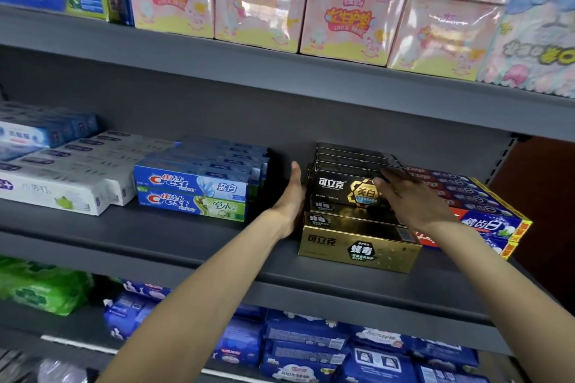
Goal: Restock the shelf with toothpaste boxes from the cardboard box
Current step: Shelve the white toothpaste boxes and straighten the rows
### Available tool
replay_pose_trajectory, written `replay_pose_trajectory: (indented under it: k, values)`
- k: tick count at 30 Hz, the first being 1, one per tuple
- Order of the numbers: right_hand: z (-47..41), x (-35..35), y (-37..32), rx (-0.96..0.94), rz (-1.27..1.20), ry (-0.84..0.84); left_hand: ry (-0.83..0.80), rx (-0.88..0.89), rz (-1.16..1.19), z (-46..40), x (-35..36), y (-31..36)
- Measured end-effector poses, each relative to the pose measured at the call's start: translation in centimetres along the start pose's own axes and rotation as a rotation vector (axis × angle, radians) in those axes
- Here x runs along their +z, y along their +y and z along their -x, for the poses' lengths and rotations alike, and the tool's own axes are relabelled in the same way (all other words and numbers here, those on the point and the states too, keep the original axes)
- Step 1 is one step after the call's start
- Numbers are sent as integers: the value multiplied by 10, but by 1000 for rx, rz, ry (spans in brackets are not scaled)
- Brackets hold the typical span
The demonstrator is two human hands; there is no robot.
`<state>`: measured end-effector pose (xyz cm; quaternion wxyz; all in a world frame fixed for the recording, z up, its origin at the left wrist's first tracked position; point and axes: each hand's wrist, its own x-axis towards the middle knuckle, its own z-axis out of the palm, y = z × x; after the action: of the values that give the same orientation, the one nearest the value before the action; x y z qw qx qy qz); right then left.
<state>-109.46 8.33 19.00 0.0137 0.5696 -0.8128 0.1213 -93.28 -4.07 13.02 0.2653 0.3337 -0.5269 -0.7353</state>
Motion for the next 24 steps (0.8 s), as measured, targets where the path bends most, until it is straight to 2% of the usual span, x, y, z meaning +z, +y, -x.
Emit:
replay_pose_trajectory:
  k: [5, 9, 12, 14, 18, 24]
  values:
    - [-15, 1, 5, -28, 18, 50, 166, 8, 67, -20, -5, 19]
    - [-30, -1, 2, -44, -19, -6, 172, -21, 71, -90, -17, 7]
    - [-31, -1, -2, -37, -70, -71, 190, -35, 58, -64, -5, 29]
    - [-29, -1, -3, -35, -61, -60, 148, -38, 42, -40, 5, 42]
    - [-29, 1, -3, -42, -5, -69, 65, -42, 19, -44, 7, 42]
    - [-31, 6, 0, -42, 15, -52, 59, -29, -9, -51, 8, 35]
